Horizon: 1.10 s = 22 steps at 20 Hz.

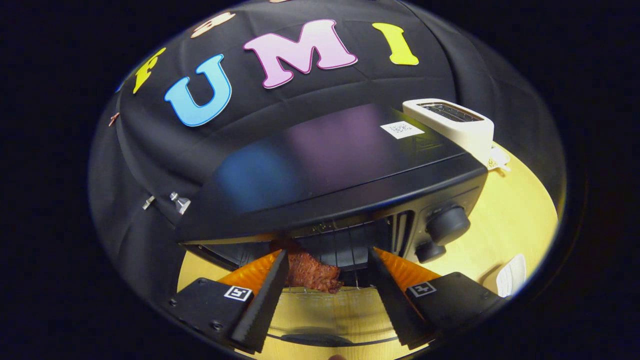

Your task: Open the toaster oven, put the food inside, and close the toaster oven door.

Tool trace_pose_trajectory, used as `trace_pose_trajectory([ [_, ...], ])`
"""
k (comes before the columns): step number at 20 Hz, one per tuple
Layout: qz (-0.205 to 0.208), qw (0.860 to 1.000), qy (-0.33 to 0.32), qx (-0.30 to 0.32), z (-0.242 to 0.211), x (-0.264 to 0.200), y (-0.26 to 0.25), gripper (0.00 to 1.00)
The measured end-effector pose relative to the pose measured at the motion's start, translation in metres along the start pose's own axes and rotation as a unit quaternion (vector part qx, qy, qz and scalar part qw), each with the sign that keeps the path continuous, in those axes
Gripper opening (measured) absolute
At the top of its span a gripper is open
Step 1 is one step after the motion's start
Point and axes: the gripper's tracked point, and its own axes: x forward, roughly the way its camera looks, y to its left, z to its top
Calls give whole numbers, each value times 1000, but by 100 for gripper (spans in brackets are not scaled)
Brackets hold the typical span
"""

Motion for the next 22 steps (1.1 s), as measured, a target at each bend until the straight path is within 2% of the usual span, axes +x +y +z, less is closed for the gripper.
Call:
trace_pose_trajectory([
  [4, -8, 999, -6, -31, -4, -25, 3, 98],
  [10, 6, 998, 1, -68, -23, -72, 28, 98],
  [14, -9, 993, 34, -109, -61, -94, 30, 98],
  [17, -4, 991, 69, -118, -97, -101, 36, 98],
  [22, -18, 981, 130, -140, -154, -94, 31, 99],
])
